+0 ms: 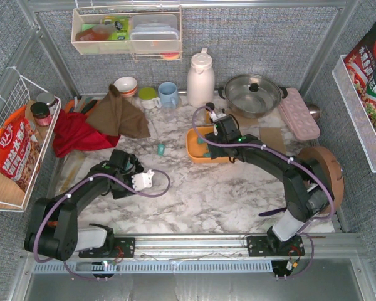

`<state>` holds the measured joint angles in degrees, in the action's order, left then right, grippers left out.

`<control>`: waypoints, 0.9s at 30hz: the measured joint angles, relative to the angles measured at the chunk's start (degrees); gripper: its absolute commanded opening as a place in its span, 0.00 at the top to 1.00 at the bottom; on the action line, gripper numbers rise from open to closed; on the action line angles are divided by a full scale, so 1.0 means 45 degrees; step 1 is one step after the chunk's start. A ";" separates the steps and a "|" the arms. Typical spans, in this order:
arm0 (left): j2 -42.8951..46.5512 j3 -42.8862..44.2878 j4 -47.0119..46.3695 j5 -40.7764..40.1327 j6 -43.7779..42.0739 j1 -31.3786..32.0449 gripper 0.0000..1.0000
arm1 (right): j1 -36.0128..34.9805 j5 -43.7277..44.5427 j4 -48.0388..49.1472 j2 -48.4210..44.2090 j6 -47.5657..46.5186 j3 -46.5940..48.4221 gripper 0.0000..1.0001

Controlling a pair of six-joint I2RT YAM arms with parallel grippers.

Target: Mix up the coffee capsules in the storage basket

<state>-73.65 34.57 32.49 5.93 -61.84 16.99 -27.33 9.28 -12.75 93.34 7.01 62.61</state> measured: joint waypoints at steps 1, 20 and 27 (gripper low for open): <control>-0.0005 0.0000 -0.0005 0.0000 -0.0029 0.0000 0.55 | 0.0000 0.0005 -0.0034 0.0024 -0.0005 0.0024 0.31; 0.2385 0.1001 -0.1268 0.1078 0.1234 -0.0034 0.64 | 0.0000 -0.0068 -0.0282 0.0053 0.0010 0.0262 0.31; 0.4600 0.0058 -0.4915 0.3774 0.3925 0.0175 0.65 | 0.0005 -0.0617 -0.0612 -0.1093 0.0408 0.0325 0.31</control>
<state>-52.95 34.83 10.37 22.92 -44.18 17.78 -27.31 6.50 -15.51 88.42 8.84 64.07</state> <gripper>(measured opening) 0.459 0.692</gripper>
